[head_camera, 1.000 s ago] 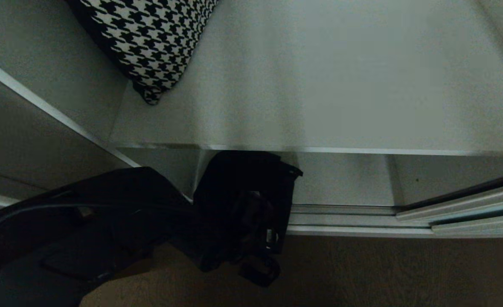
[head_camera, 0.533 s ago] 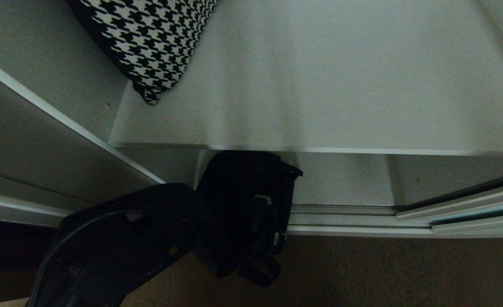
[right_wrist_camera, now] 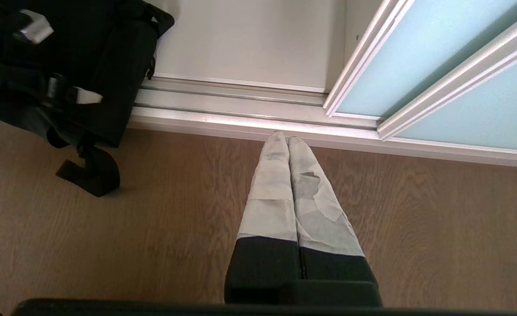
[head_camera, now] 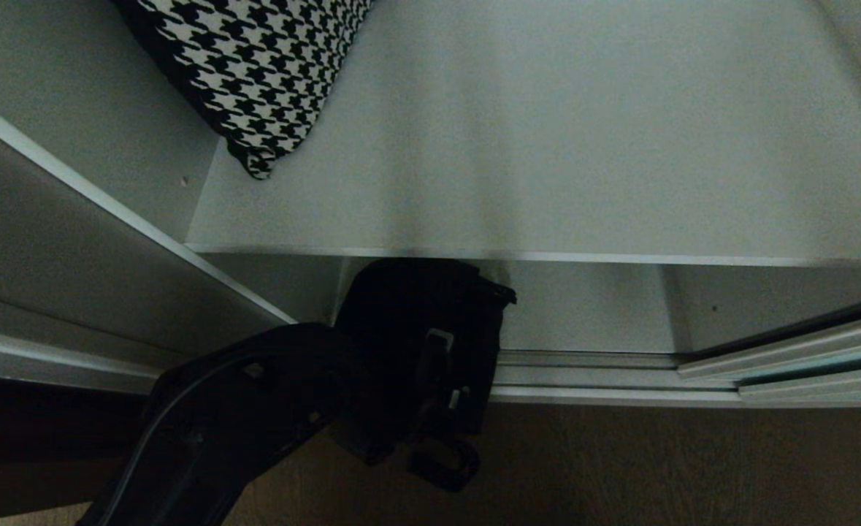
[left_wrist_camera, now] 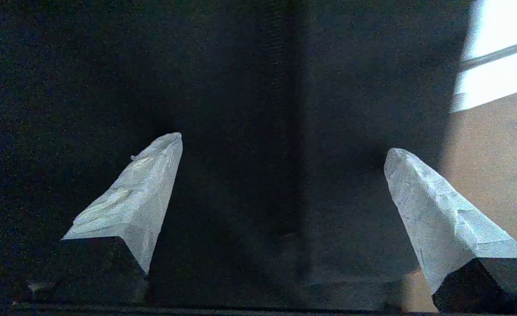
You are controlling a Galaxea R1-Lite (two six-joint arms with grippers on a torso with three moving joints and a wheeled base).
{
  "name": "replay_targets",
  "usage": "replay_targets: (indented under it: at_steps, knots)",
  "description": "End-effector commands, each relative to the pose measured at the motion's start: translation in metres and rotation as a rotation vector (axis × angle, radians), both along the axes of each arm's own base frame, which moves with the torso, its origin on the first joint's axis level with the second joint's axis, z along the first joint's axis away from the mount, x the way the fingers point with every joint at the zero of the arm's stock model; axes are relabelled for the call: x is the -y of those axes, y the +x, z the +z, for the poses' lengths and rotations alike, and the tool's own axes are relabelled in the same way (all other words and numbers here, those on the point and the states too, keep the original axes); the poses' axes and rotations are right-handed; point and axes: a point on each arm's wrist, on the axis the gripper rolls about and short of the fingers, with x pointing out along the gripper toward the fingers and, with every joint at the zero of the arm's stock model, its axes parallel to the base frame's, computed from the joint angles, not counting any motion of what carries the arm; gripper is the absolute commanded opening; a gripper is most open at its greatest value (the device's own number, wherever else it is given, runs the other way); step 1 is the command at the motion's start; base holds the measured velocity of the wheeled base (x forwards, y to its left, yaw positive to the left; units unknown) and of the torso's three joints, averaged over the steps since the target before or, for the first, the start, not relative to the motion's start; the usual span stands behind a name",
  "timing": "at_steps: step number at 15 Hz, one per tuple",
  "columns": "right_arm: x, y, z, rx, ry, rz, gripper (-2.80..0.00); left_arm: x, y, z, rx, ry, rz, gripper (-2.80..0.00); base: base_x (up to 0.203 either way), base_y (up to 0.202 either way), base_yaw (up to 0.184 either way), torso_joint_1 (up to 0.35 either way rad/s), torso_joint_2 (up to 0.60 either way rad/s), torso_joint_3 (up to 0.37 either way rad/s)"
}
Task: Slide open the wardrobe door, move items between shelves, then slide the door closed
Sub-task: Place the bag on the higher shelf
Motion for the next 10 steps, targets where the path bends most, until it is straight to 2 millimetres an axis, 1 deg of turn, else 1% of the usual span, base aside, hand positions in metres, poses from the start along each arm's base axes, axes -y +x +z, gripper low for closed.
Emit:
replay_targets:
  at_steps: [1,3,6,8,10]
  knots:
    - [0.0,0.0,0.0,0.003,0.0,0.001,-2.8,-0.01,-0.002,0.018,0.0,0.014,0.027,0.0,0.0,0.0,0.0,0.0,0.0,0.0]
    - [0.0,0.0,0.0,0.003,0.0,0.001,-2.8,-0.016,-0.007,0.032,-0.028,0.038,0.031,0.0,0.0,0.0,0.0,0.0,0.0,0.0]
    - [0.0,0.0,0.0,0.003,0.0,0.001,-2.8,-0.022,-0.019,0.044,-0.094,0.155,-0.018,0.0,0.0,0.0,0.0,0.0,0.0,0.0]
    - [0.0,0.0,0.0,0.003,0.0,0.001,-2.8,-0.027,-0.025,0.041,-0.104,0.287,-0.095,0.0,0.0,0.0,0.0,0.0,0.0,0.0]
    - [0.0,0.0,0.0,0.003,0.0,0.001,-2.8,-0.032,-0.025,0.037,-0.101,0.349,-0.17,0.0,0.0,0.0,0.0,0.0,0.0,0.0]
